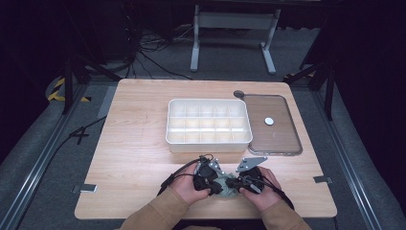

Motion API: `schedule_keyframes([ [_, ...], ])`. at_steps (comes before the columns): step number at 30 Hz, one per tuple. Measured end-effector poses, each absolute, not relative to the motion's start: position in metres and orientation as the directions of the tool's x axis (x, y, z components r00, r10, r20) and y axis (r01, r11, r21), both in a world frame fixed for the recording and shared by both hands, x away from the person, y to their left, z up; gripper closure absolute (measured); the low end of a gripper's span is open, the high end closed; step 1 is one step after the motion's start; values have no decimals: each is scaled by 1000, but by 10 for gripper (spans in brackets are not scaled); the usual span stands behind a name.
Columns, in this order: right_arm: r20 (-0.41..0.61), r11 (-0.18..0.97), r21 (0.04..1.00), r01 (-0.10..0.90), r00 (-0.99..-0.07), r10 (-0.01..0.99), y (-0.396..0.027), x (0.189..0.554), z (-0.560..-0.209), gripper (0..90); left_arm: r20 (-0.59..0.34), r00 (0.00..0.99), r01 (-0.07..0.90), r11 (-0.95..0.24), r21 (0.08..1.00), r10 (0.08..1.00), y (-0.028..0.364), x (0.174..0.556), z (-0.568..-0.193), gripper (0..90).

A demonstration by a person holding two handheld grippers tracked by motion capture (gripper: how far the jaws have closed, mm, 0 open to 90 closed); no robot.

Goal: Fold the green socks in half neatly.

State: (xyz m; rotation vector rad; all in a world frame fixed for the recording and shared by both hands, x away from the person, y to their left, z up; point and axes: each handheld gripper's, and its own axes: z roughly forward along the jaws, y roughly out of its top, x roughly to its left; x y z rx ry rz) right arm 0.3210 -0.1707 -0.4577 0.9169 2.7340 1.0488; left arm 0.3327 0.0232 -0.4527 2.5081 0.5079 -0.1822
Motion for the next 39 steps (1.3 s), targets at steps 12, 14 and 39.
schedule_keyframes([
  [12,129,539,681,496,-806,578,-174,312,-431,869,-253,889,458,-738,495,382,19,330,-455,864],
  [14,114,564,667,488,-814,570,-163,313,-434,884,-248,889,457,-742,490,384,18,330,-454,864],
  [39,138,628,547,554,-799,585,-177,301,-440,875,-280,838,544,-686,483,468,17,327,-456,892],
])
